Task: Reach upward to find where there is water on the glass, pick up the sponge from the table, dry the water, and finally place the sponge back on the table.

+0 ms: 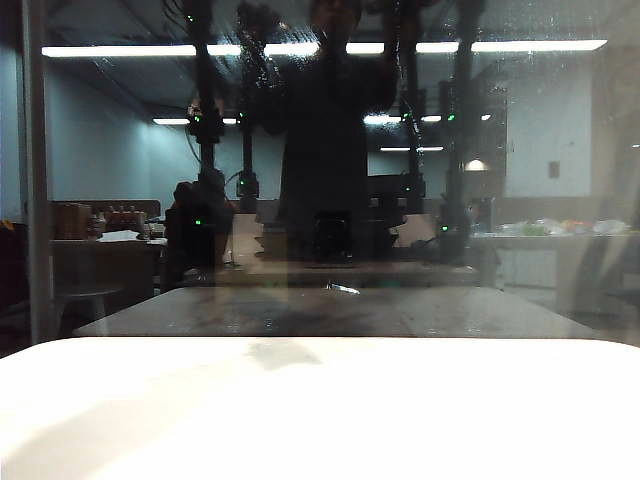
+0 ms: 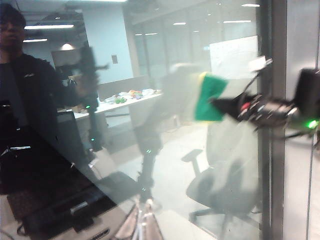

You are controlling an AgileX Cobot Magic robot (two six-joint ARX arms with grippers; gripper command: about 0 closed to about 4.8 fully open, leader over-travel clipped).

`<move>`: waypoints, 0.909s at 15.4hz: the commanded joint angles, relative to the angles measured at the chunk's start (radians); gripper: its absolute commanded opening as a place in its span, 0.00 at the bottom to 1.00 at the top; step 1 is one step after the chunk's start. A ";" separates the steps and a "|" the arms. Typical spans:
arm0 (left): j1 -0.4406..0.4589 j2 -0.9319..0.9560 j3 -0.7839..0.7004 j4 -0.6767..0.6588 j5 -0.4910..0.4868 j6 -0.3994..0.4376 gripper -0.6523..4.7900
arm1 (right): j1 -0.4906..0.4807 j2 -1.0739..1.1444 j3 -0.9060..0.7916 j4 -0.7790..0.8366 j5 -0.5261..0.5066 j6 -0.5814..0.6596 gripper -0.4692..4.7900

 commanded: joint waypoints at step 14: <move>0.001 0.000 0.003 0.037 0.000 0.001 0.11 | -0.018 -0.034 0.001 -0.180 0.130 -0.177 0.07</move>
